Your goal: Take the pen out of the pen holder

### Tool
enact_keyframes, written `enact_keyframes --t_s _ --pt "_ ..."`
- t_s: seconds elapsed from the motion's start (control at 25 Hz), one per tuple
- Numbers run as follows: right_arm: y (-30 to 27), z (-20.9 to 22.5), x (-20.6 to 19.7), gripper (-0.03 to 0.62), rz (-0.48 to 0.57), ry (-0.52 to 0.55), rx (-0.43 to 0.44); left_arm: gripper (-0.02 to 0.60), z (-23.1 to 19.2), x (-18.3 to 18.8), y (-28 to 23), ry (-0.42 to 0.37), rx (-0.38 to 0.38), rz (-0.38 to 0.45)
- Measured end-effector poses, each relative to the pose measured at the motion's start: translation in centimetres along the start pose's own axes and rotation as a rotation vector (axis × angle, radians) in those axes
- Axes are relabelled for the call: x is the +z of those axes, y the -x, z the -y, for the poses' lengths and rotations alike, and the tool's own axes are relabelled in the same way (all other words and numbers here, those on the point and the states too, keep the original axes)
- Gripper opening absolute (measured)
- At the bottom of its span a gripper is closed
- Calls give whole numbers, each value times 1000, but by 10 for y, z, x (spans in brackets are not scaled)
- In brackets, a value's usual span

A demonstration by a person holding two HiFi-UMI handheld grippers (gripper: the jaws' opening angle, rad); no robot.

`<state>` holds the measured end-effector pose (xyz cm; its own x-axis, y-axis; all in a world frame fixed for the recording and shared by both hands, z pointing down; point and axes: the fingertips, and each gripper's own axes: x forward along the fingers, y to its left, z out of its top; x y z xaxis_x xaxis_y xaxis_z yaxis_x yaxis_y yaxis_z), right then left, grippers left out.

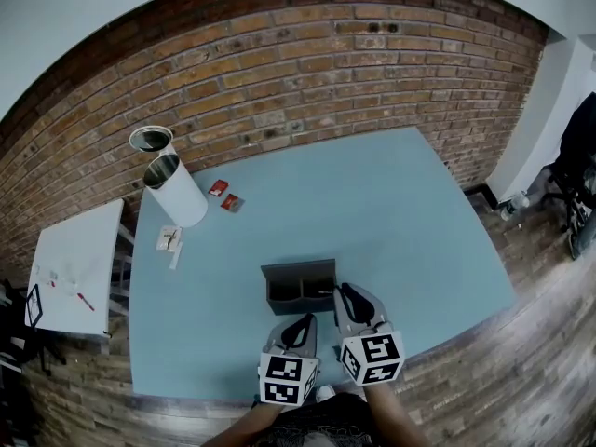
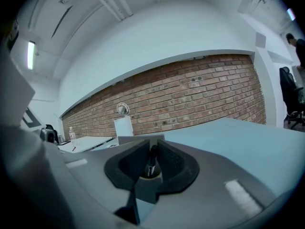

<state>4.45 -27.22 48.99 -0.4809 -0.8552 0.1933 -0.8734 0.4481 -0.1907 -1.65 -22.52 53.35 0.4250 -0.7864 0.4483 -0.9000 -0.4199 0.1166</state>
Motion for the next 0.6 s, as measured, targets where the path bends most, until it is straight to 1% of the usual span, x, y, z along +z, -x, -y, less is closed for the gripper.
enact_keyframes --t_s 0.36,0.6 --pt "29 -4 21 54 92 3 -74 -2 7 -1 19 -15 -26 9" --pt "49 -12 31 54 124 -4 -96 -2 12 0 34 -17 -43 21"
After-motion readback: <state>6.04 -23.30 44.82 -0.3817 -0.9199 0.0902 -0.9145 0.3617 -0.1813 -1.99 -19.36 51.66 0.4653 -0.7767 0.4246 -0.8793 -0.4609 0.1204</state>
